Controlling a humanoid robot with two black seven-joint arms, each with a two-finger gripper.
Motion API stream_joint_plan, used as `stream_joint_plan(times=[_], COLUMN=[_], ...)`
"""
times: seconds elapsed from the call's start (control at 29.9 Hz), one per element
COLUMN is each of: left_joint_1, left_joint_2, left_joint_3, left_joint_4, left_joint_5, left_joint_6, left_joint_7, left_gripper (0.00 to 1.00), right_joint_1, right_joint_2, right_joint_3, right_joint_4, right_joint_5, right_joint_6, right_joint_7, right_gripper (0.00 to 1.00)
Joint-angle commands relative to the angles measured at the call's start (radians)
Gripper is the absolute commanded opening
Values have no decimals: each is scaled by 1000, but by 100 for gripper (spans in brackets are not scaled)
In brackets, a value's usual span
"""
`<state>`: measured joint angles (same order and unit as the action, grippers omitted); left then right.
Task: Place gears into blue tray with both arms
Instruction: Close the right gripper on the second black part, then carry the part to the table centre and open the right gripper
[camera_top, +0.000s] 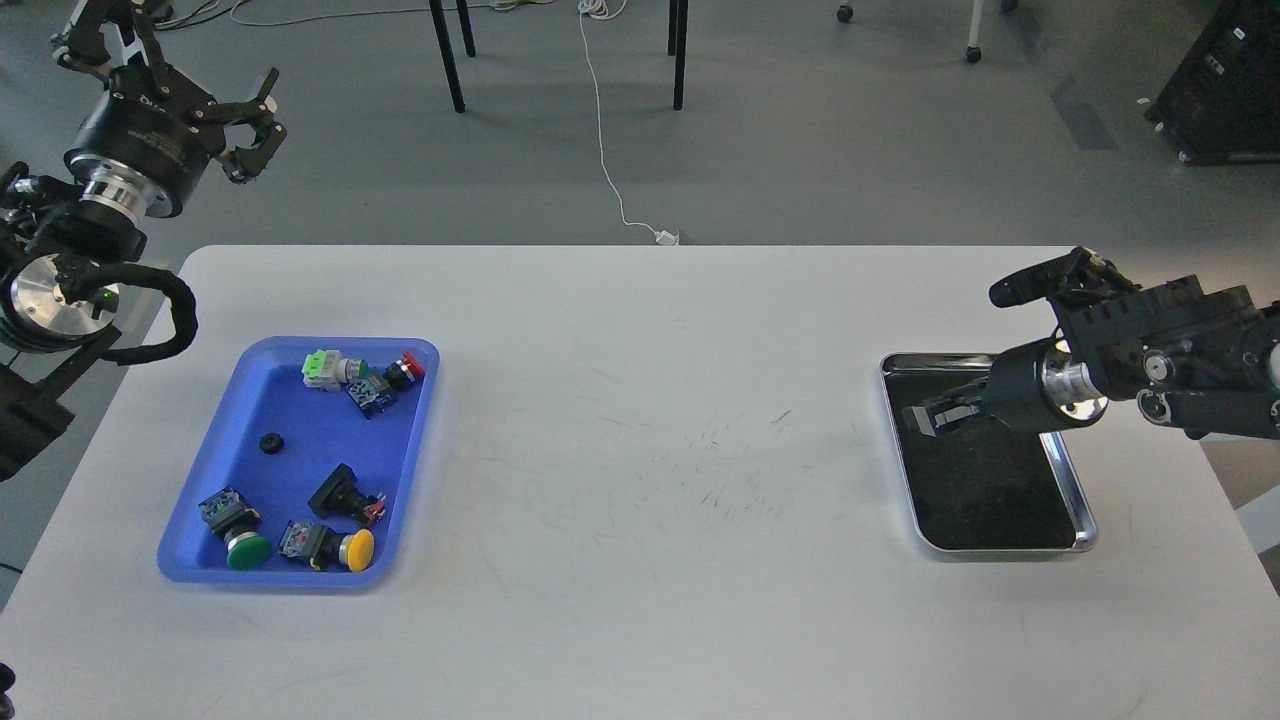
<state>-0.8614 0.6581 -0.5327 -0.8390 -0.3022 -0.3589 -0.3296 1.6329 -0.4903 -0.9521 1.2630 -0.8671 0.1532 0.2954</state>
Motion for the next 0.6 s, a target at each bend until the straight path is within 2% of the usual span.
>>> stream_joint_plan(times=[0.0, 0.17, 0.23, 0.33, 0.57], left_joint_1=[-2, -4, -4, -1, 2], left_joint_2=[-3, 0, 3, 9, 9], left_joint_3=[2, 2, 2, 3, 3], left_joint_4=[0, -2, -2, -2, -2], left_joint_5=[0, 0, 0, 0, 2], left_joint_6=[2, 2, 2, 2, 2], left_joint_7=[1, 7, 11, 11, 12], left_gripper=[98, 98, 98, 98, 98], right_joint_1=[27, 6, -17, -39, -88], right_joint_2=[135, 332, 389, 458, 490], right_joint_3=[4, 22, 27, 45, 62], right_joint_4=[26, -11, -27, -46, -96], right_joint_5=[89, 207, 238, 252, 319], right_joint_6=[-12, -43, -63, -70, -70], right_joint_7=[5, 31, 51, 57, 57], right_gripper=[16, 16, 16, 16, 16])
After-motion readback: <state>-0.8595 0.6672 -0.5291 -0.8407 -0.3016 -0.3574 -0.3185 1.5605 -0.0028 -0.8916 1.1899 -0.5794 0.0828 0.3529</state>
